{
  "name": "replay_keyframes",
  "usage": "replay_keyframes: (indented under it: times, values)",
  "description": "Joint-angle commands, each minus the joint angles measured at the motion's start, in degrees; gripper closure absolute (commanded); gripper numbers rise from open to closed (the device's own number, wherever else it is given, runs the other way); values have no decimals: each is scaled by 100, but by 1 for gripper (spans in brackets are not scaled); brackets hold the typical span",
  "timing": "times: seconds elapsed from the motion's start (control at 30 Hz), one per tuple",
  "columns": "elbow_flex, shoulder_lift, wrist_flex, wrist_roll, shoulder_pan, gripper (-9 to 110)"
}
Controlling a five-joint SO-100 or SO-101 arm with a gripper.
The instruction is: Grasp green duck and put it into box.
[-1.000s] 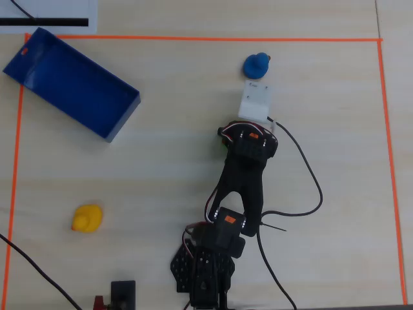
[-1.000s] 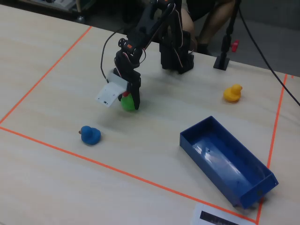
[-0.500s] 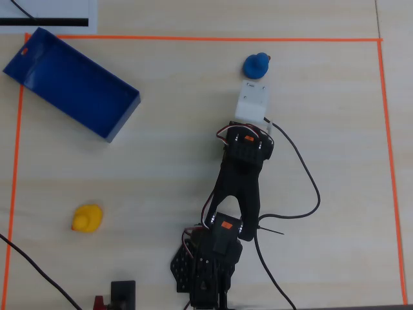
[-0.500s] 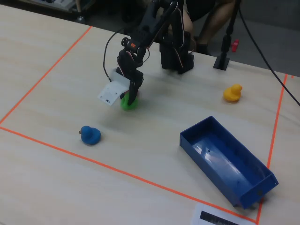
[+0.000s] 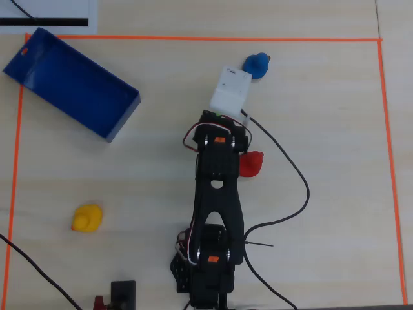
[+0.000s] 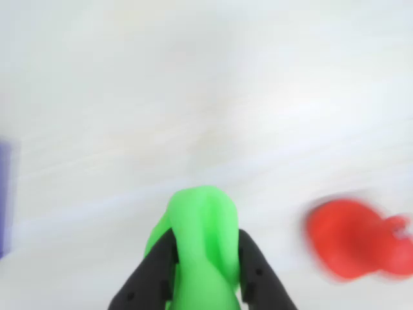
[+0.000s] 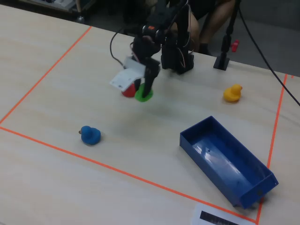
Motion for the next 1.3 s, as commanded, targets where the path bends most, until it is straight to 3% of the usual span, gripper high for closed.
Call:
replay_keyframes:
  times: [0.0,0.2,0.37,1.03,1.2,1.27]
  values:
    - [-510,932,712,1222,-1661,101]
    - [-853,1037,1213,2874,-4008,101]
    - [-958,562,791,3261,-4983,101]
    - [-6486,-4403,290,2575,-4465,101]
    - [-7523,-5212,1090,2426,-4157,80]
    - [-7638,-5335,1213,2347,-4061,78]
